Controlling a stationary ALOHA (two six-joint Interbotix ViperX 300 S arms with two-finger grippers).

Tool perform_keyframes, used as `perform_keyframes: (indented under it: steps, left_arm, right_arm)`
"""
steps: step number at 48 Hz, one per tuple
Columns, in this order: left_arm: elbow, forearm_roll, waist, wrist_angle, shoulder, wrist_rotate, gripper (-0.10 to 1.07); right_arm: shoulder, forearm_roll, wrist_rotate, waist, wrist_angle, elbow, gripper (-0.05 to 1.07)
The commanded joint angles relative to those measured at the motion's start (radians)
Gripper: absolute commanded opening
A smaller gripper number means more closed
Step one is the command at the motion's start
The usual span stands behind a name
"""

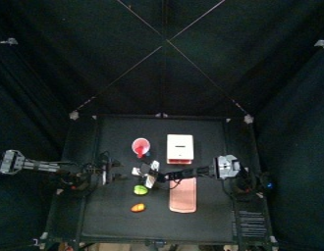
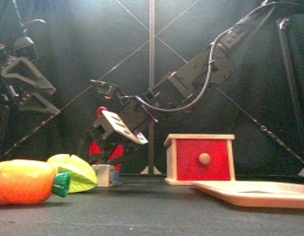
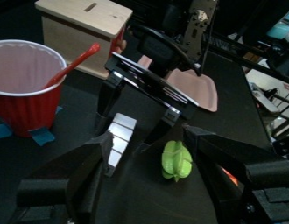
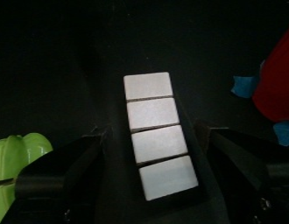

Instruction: Grab sushi roll

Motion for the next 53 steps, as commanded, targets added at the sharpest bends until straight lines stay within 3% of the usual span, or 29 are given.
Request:
perform_keyframes:
  steps: [1, 47, 53]
  left_arm:
    - [-0.014, -0.002, 0.002, -0.003, 0.002, 0.0, 0.97]
    - [-0.014, -0.002, 0.002, -0.005, 0.002, 0.002, 0.97]
    - [-0.014, -0.002, 0.002, -0.005, 0.002, 0.002, 0.97]
  right_arm:
    - [-0.021, -0.002, 0.003, -0.005, 0.002, -0.023, 1.01]
    - [-0.02, -0.002, 0.002, 0.002, 0.008, -0.029, 1.01]
    - [-0.02, -0.002, 0.002, 0.002, 0.008, -0.029, 0.95]
